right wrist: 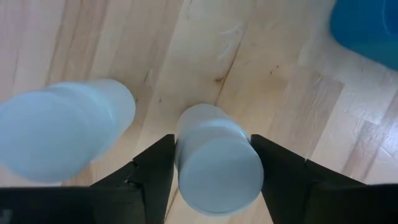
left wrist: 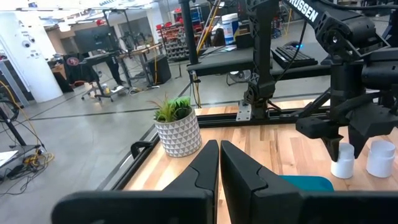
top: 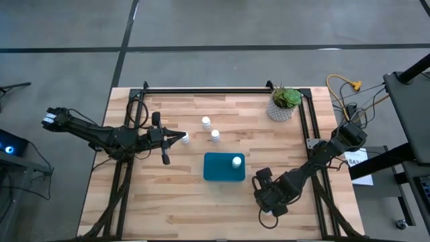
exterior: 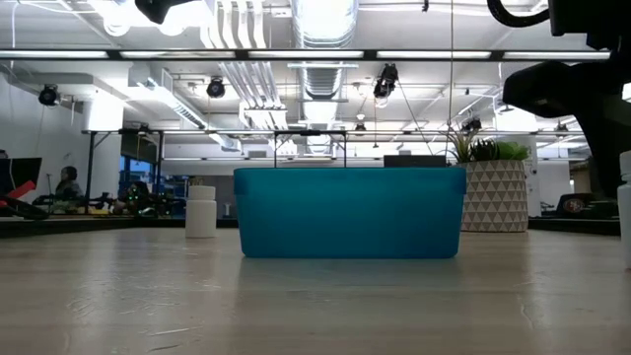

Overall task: Pick and place pill bottles into a basket
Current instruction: Put the white pill bottle into the blue bin

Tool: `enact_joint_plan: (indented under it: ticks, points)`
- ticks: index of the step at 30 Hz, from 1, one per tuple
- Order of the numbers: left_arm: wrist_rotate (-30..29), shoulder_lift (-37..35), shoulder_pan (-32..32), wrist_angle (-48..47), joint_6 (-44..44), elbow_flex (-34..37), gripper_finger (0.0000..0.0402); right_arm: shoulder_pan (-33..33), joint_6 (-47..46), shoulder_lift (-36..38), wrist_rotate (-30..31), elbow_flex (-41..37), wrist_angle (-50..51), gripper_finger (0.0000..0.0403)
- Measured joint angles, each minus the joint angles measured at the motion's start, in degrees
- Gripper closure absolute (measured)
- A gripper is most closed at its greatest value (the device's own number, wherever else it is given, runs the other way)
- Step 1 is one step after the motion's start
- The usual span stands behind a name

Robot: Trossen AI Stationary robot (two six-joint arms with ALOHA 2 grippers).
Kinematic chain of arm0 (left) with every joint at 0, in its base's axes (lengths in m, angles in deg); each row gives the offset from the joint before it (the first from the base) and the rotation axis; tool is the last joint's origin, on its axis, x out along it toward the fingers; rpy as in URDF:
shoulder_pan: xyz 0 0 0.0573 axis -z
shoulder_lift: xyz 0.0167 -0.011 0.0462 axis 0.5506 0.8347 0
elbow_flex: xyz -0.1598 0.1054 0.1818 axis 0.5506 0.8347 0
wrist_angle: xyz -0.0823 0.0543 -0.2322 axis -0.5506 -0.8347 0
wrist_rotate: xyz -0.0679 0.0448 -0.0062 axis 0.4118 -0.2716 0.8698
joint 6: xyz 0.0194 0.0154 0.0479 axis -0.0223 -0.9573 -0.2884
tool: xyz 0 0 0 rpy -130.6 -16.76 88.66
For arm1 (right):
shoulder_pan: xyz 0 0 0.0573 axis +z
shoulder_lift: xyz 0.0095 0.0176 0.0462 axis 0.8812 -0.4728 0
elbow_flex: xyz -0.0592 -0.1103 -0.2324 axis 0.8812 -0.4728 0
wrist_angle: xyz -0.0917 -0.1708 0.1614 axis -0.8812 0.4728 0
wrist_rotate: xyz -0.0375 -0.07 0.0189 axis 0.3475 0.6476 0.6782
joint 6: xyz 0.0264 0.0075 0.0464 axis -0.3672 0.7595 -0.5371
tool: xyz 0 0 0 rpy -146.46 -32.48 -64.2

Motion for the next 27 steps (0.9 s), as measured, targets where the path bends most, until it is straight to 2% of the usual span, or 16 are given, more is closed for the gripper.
enact_joint_plan:
  ticks: [5, 17, 27]
  points:
    - [0.0, 0.0, 0.0, 0.0, 0.0, 0.0, 0.0402, 0.0, 0.2, 0.0, 0.0, 0.0, 0.1, 0.0243]
    - [0.0, 0.0, 0.0, 0.0, 0.0, 0.0, 0.0402, -0.3, 2.1, 0.0, 0.3, 1.4, 1.0, 0.0244]
    - [0.0, 0.0, 0.0, 0.1, 0.0, 0.0, 0.0402, -1.3, 3.5, 4.6, 2.1, 4.4, 4.2, 0.0246]
